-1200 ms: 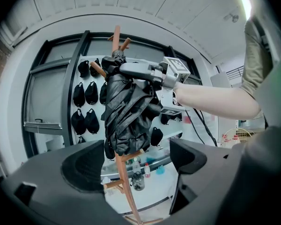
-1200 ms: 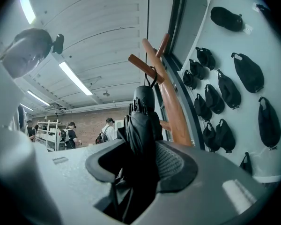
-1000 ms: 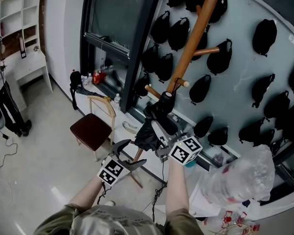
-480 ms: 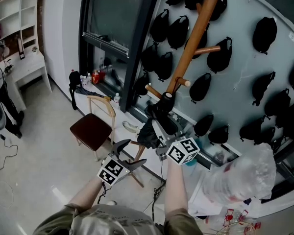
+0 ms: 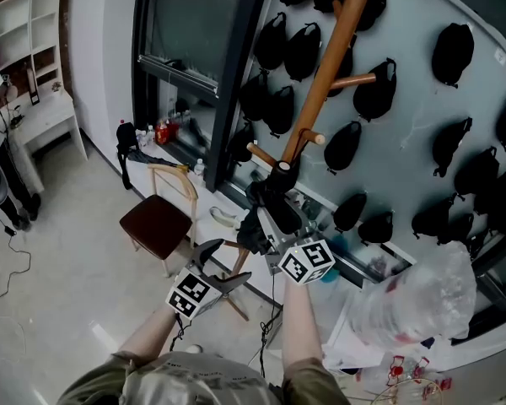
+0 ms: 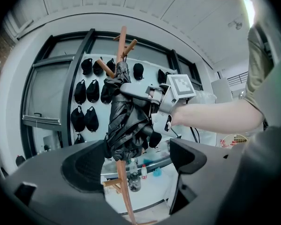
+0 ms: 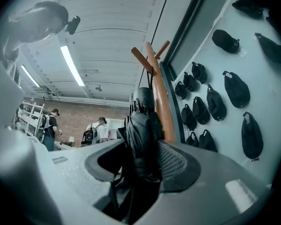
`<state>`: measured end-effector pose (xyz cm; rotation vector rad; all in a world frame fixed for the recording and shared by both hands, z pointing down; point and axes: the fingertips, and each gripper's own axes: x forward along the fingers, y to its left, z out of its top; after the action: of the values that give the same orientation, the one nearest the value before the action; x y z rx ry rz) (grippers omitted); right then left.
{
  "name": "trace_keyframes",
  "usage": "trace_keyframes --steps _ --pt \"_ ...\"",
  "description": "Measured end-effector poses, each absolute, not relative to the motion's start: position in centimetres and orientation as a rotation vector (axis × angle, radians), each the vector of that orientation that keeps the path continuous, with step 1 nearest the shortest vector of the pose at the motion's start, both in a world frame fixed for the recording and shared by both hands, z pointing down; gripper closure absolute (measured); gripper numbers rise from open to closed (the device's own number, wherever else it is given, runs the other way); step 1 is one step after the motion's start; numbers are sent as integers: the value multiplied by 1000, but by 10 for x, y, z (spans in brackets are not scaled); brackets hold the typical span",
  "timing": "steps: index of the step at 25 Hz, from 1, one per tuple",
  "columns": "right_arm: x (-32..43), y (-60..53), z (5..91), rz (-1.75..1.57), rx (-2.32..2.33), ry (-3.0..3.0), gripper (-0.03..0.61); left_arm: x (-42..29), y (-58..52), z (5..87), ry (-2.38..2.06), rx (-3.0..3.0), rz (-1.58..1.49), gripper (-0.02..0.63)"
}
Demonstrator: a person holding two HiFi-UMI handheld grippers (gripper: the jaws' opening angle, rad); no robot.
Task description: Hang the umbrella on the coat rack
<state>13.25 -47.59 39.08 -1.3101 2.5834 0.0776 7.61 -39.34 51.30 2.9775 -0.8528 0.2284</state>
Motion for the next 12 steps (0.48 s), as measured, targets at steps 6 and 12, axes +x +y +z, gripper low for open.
trace_keyframes --steps 6,12 --pt "133 -477 393 74 -1308 2585 370 77 -394 513 -871 2977 231 169" --pt "135 -477 393 94 -1314 2587 331 78 -395 514 -890 2962 234 169"
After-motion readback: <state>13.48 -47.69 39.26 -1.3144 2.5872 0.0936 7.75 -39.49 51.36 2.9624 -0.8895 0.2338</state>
